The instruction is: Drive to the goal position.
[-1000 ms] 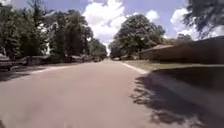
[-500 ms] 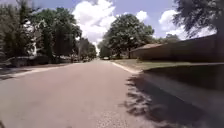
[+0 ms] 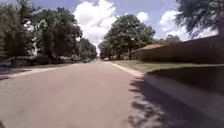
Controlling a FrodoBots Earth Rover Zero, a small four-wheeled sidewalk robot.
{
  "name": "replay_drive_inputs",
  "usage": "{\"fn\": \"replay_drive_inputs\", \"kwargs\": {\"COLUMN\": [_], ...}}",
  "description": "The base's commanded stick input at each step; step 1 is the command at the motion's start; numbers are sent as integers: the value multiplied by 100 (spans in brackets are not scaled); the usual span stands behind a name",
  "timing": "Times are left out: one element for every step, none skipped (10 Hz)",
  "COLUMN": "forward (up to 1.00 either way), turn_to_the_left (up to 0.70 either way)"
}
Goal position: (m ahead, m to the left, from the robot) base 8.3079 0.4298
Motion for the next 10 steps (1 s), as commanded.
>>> {"fn": "replay_drive_inputs", "kwargs": {"forward": [70,70,70,70,70,70,70,70,70,70], "turn_to_the_left": [0,0,0,0,0,0,0,0,0,0]}}
